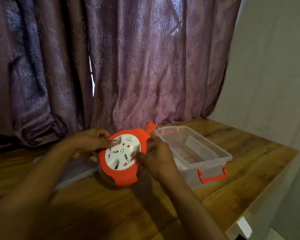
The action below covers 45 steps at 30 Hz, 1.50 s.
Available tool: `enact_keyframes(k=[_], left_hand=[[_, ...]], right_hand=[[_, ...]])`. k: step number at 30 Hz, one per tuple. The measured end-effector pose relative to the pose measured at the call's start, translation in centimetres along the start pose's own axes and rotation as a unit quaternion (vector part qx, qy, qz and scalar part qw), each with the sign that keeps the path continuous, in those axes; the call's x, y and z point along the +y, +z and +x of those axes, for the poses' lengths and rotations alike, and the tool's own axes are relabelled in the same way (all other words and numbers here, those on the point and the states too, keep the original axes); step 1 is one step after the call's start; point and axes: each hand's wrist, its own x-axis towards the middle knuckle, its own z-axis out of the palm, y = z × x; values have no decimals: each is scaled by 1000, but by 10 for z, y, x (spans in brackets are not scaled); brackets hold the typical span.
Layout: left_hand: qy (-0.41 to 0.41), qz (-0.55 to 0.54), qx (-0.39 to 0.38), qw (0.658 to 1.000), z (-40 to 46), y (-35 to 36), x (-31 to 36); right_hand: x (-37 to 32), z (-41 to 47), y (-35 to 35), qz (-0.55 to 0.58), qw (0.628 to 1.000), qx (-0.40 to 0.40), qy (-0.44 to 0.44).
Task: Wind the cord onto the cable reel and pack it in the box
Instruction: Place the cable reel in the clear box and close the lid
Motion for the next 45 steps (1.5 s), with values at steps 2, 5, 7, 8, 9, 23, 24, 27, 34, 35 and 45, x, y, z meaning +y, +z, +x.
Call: enact_keyframes(k=[2,5,7,8,9,23,24,27,34,35,45], left_hand=[[37,-24,22,999,2,0,15],[110,-88,62,988,19,12,47],[160,-98,79,979,35,26,75],[181,-104,81,975,43,34,89],[197,-109,78,971,51,42,103],[374,264,26,888,116,113,167],[378,286,22,880,119,116,166],[389,361,16,848,126,127,163],[416,462,-27,783,128,160,154],[419,475,-37,773,128,164,152],[412,446,-82,790,136,185,139]], right_hand=[[-19,4,-19,4,1000,15,-26],[-40,10,-57,-5,996,64,-63],[-44,15,-80,-26,992,106,-68],[-43,16,-90,-29,990,125,-62],[-40,18,-98,-28,988,145,-53],[22,19,-140,172,961,198,92],[25,20,-138,153,963,197,98],[35,25,-135,42,977,186,98],[50,34,-136,-249,955,133,90],[51,33,-136,-275,948,137,87],[50,28,-129,-361,917,163,43]])
